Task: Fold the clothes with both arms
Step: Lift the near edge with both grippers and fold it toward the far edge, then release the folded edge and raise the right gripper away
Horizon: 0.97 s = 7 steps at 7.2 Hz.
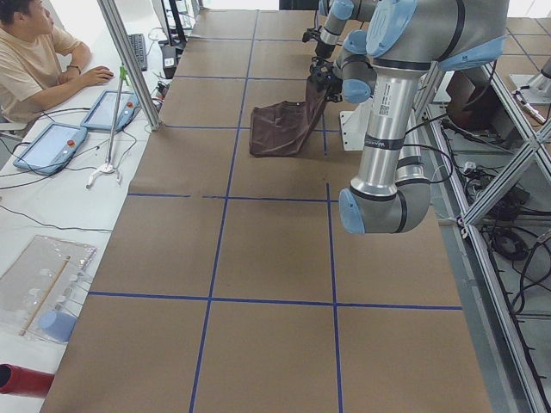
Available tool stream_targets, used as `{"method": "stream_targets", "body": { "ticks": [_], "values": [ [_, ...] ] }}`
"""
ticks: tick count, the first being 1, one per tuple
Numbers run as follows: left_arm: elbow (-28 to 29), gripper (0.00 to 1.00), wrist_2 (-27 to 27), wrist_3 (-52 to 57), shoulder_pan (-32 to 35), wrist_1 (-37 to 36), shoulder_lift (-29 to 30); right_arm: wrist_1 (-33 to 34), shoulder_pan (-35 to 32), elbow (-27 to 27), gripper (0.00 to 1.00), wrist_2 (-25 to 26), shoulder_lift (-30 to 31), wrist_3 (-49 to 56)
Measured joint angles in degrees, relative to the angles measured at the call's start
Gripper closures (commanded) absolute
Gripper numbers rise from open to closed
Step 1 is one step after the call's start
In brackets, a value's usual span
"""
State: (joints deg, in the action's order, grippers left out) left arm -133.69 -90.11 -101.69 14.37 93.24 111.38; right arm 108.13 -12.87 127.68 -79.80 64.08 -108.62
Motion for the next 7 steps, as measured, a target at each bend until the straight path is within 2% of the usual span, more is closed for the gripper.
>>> {"method": "stream_targets", "body": {
  "ticks": [3,5,7],
  "values": [
    [13.20,1.00,-3.94,9.88,11.74,3.35,5.06,-8.78,-10.36,-15.45,1.00,-4.03,-6.41,5.35],
    [22.91,1.00,-4.85,13.66,16.07,10.37,6.11,-15.11,-13.58,-25.09,1.00,-4.84,-9.39,7.98],
    [31.90,1.00,-4.98,15.56,17.72,16.35,7.40,-19.41,-14.64,-31.50,1.00,-5.07,-10.71,9.24]
  ]
}}
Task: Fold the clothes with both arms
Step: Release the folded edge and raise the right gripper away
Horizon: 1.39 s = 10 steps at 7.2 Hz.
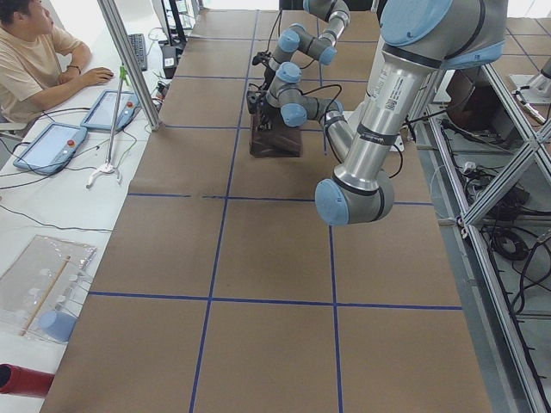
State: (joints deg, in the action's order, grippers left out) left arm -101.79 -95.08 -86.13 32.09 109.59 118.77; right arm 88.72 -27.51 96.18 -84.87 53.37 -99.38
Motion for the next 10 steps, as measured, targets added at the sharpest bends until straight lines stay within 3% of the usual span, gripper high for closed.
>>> {"method": "stream_targets", "body": {
  "ticks": [1,2,4,7,10],
  "values": [
    [3.47,0.68,-0.01,0.24,0.15,2.58,0.48,-0.91,-0.12,-1.62,0.96,-0.03,-0.19,0.26],
    [5.83,0.01,-0.01,0.38,0.16,4.50,0.69,-1.20,-0.14,-2.64,0.01,-0.03,-0.24,0.50],
    [7.22,0.00,-0.10,5.19,0.36,6.29,0.58,-1.44,-0.35,-4.03,0.00,0.02,-0.75,5.29],
    [5.94,0.00,-5.79,14.68,3.98,6.35,-0.36,-1.25,-0.48,-3.91,0.00,-3.36,-4.66,12.32],
    [5.76,0.00,-7.01,16.12,4.87,6.34,-0.63,-1.18,6.12,-6.92,0.00,2.16,-6.92,20.32]
  ]
}}
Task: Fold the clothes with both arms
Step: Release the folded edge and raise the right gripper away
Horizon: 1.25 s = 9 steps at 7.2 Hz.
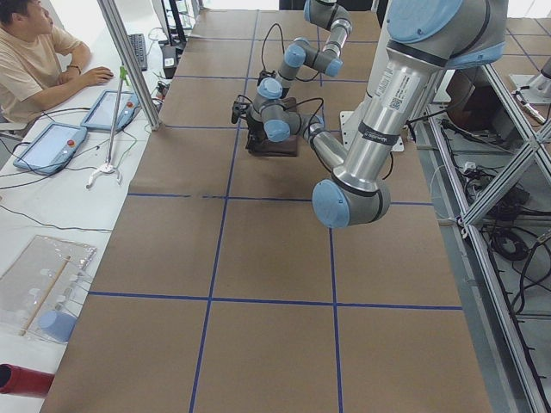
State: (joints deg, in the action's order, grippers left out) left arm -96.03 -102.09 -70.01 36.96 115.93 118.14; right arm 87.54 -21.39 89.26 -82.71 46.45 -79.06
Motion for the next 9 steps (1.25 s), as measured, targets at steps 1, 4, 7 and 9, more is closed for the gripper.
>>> {"method": "stream_targets", "body": {
  "ticks": [1,4,7,9],
  "values": [
    [-0.02,0.00,-0.03,-0.02,0.02,0.00,-0.01,0.00,0.78,-2.44,0.00,1.36,-0.80,1.87],
    [-0.04,0.00,-0.04,-0.12,0.04,0.02,-0.09,0.06,0.70,-5.94,0.00,3.38,-1.50,4.83],
    [-0.10,0.00,-0.04,-0.35,0.04,0.04,-0.16,-0.16,-4.94,-9.17,0.00,3.39,-1.82,9.30],
    [-0.47,0.00,-0.04,-0.54,0.03,0.01,-0.35,-3.14,-10.19,-14.64,0.00,2.22,-3.91,12.66]
  ]
}}
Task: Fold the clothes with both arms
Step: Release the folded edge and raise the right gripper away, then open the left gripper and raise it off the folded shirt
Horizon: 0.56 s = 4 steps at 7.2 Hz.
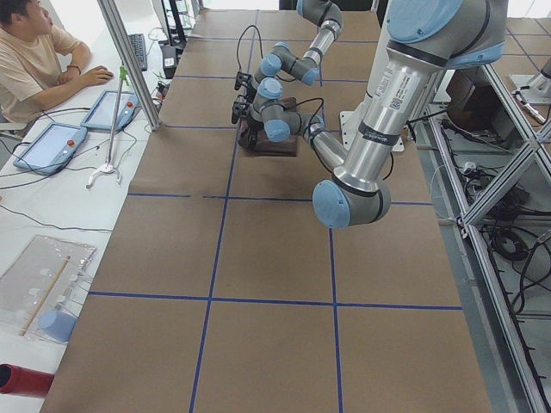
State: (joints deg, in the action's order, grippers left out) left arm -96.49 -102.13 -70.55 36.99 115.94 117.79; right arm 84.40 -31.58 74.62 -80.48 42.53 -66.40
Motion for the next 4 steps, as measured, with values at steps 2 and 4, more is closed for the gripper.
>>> {"method": "stream_targets", "body": {
  "ticks": [2,4],
  "values": [
    [-0.49,0.00,0.10,-0.14,-0.18,-0.08,-0.50,-5.26,-5.24,-4.27,0.00,-4.88,-1.92,3.71],
    [0.98,0.00,0.49,-1.36,-1.07,-2.23,1.10,-6.72,-8.00,-2.95,0.00,-10.96,-2.26,4.79]
  ]
}}
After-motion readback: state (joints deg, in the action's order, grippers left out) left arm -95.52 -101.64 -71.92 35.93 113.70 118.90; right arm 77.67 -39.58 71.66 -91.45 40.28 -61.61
